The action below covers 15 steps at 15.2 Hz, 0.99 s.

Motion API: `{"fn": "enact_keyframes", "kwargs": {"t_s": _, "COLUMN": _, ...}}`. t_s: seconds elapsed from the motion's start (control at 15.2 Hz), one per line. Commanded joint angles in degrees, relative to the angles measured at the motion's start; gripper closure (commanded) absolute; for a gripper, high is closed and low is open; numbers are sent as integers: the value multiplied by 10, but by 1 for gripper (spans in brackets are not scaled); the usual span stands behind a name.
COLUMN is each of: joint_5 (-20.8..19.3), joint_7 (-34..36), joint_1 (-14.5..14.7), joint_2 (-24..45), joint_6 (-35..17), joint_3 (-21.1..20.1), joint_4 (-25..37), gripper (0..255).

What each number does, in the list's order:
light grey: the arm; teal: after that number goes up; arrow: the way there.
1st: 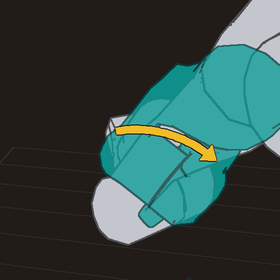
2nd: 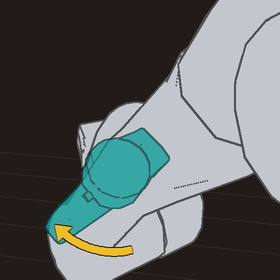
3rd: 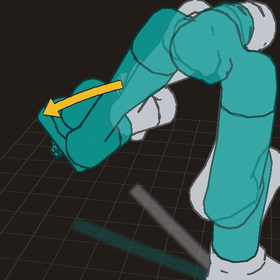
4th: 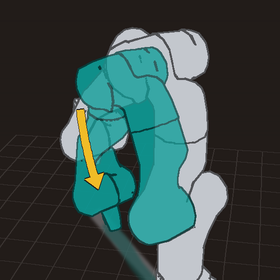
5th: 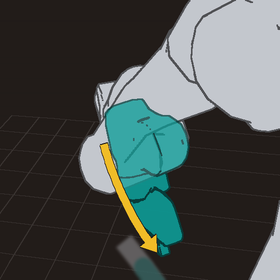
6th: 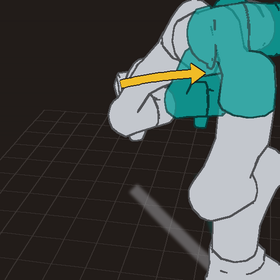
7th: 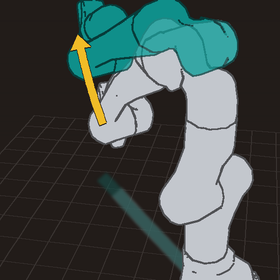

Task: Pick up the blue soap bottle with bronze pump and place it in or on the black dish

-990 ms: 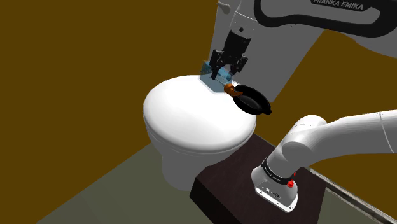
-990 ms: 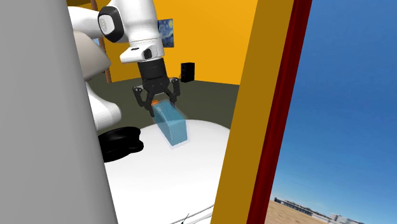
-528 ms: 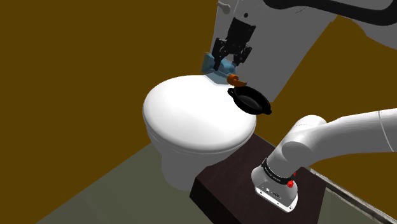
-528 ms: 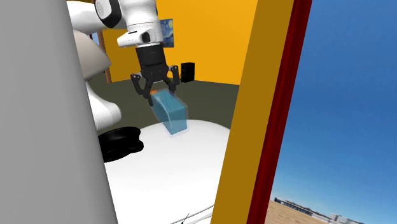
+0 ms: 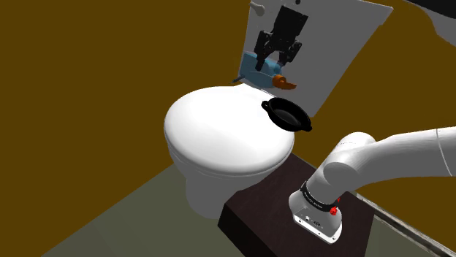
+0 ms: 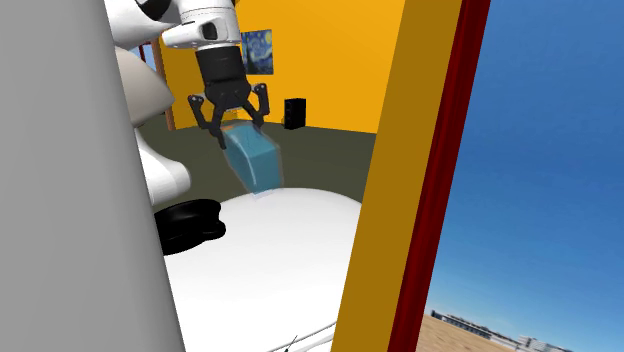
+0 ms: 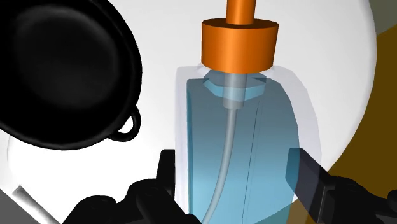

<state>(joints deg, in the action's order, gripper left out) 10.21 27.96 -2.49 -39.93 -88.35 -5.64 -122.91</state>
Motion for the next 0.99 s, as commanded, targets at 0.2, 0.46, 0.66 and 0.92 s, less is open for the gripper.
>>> {"fn": "enact_keyframes", "kwargs": {"t_s": 0.2, "joint_5": -27, "joint_7": -48, "joint_1": -10, "joint_2": -71, "joint_6": 51, "joint_3": 51, "joint_4": -27, "gripper": 255}}
{"fn": "enact_keyframes", "kwargs": {"t_s": 0.46, "joint_5": -56, "joint_7": -85, "joint_1": -20, "joint_2": -117, "joint_6": 94, "joint_3": 92, "joint_4": -35, "gripper": 255}}
{"fn": "enact_keyframes", "kwargs": {"t_s": 0.66, "joint_5": -69, "joint_7": -101, "joint_1": -24, "joint_2": -137, "joint_6": 105, "joint_3": 108, "joint_4": -45, "gripper": 255}}
{"fn": "enact_keyframes", "kwargs": {"t_s": 0.92, "joint_5": -71, "joint_7": -103, "joint_1": -25, "joint_2": -154, "joint_6": 80, "joint_3": 109, "joint_4": -87, "gripper": 255}}
